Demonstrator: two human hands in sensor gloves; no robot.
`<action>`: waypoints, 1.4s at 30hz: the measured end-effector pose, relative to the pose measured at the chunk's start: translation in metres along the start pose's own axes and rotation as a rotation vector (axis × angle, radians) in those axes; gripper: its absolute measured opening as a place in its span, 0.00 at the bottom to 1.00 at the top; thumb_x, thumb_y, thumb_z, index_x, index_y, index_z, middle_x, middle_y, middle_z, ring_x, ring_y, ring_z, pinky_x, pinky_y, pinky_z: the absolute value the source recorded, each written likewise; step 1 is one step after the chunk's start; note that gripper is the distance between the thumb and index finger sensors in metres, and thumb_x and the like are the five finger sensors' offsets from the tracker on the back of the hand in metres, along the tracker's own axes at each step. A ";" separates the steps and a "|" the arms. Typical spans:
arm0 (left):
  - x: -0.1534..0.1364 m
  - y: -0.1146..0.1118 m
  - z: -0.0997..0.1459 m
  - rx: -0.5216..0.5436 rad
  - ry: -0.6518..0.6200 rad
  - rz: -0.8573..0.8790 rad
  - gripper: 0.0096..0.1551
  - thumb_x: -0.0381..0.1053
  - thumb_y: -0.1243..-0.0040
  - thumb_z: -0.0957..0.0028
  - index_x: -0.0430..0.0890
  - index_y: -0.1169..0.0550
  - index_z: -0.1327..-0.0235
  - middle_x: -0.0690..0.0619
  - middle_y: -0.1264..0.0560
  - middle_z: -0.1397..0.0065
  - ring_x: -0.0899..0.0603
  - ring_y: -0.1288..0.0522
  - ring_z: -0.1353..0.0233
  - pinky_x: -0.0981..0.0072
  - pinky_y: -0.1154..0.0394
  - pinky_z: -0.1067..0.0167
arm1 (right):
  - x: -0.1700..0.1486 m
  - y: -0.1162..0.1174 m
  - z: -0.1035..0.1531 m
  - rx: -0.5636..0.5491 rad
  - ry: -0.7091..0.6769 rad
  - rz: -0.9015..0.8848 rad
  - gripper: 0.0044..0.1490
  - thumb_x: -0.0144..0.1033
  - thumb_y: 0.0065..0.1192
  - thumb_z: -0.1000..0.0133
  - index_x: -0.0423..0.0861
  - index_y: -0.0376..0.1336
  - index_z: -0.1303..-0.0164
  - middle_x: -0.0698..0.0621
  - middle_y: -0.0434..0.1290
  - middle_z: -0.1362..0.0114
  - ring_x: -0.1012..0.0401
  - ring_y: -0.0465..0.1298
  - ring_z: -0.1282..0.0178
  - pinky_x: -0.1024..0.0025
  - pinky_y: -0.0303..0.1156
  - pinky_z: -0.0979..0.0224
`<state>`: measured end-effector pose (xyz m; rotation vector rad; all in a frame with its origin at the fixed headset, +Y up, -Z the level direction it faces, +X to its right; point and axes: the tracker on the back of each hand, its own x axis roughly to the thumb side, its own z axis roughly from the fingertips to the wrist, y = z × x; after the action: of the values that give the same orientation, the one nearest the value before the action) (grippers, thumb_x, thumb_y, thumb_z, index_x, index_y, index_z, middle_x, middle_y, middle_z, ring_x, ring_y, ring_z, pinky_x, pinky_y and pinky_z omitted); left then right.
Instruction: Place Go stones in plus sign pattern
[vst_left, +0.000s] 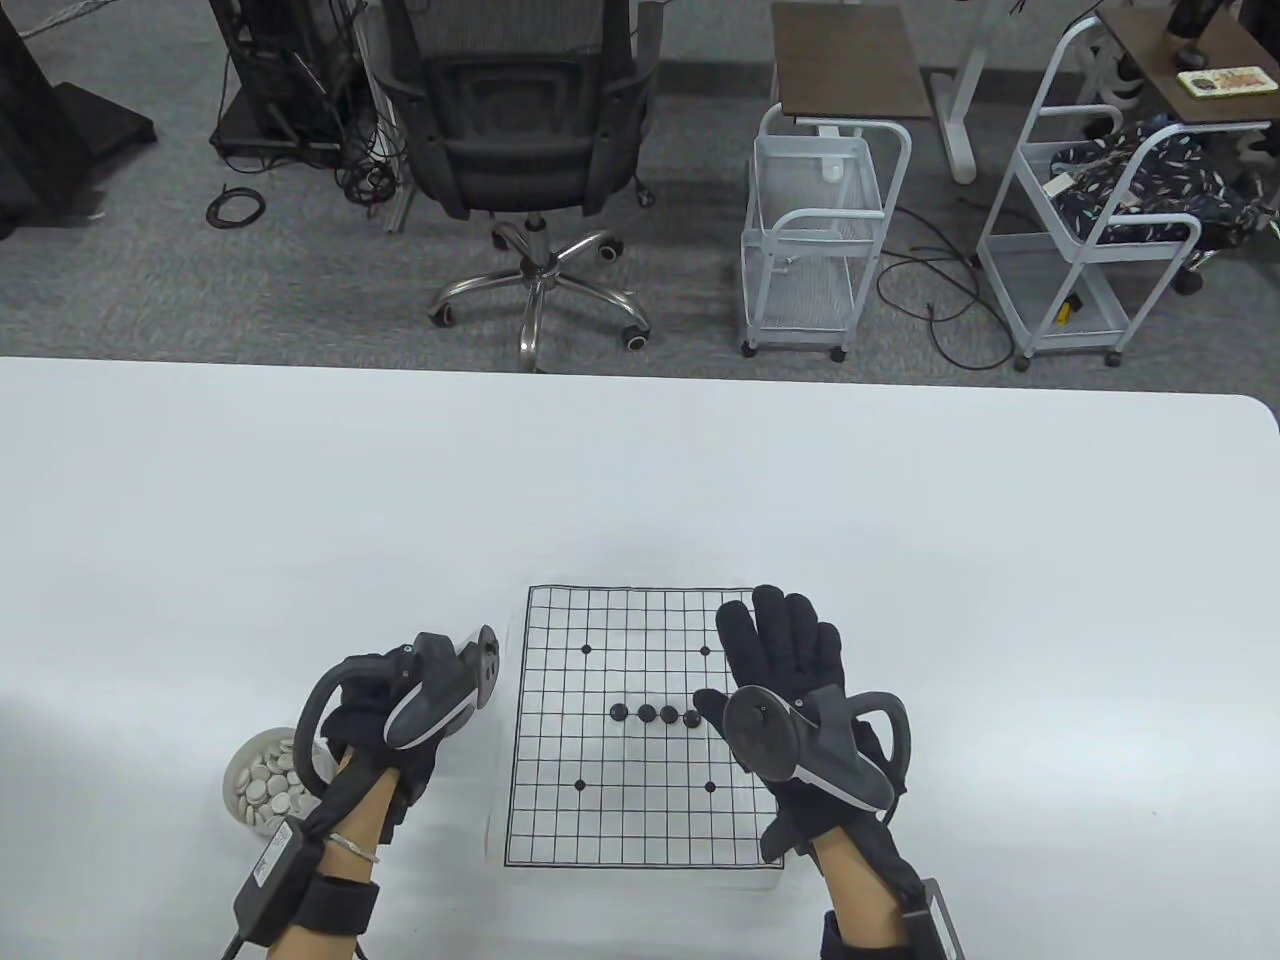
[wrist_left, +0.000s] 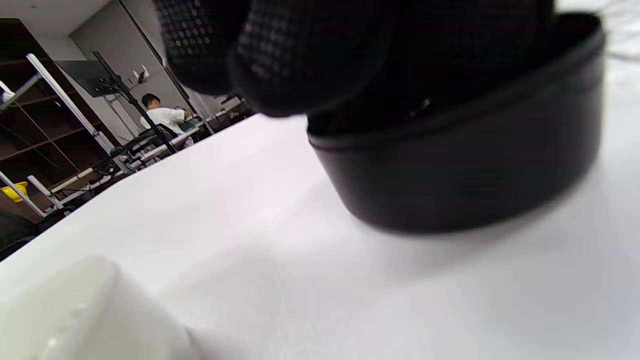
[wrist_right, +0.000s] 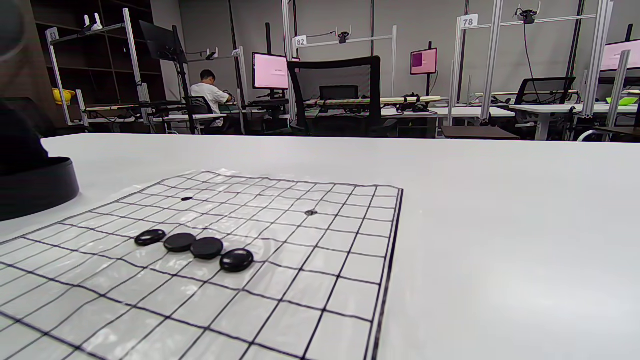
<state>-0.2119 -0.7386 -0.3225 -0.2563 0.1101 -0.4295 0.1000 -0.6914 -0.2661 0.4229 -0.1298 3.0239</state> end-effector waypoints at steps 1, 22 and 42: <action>0.002 -0.003 -0.002 -0.020 -0.007 0.006 0.30 0.62 0.40 0.54 0.54 0.20 0.38 0.56 0.14 0.42 0.64 0.18 0.70 0.66 0.18 0.46 | 0.000 0.000 0.000 0.000 0.000 0.001 0.51 0.58 0.41 0.38 0.42 0.33 0.14 0.32 0.36 0.14 0.32 0.42 0.15 0.39 0.42 0.19; 0.002 -0.002 0.001 0.051 0.027 0.039 0.21 0.59 0.44 0.49 0.55 0.18 0.48 0.57 0.14 0.50 0.61 0.20 0.72 0.65 0.20 0.45 | 0.001 0.001 0.000 0.010 -0.002 0.005 0.51 0.58 0.41 0.38 0.42 0.33 0.14 0.33 0.36 0.13 0.32 0.42 0.15 0.39 0.42 0.19; 0.060 0.038 0.020 0.027 -0.417 0.532 0.21 0.59 0.47 0.47 0.53 0.15 0.51 0.57 0.12 0.57 0.64 0.19 0.75 0.67 0.18 0.51 | 0.000 0.003 -0.001 0.026 0.010 0.025 0.51 0.58 0.41 0.38 0.42 0.33 0.14 0.33 0.36 0.14 0.32 0.42 0.15 0.39 0.42 0.19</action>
<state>-0.1394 -0.7265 -0.3164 -0.2740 -0.2341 0.1555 0.0992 -0.6940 -0.2667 0.4119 -0.0959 3.0544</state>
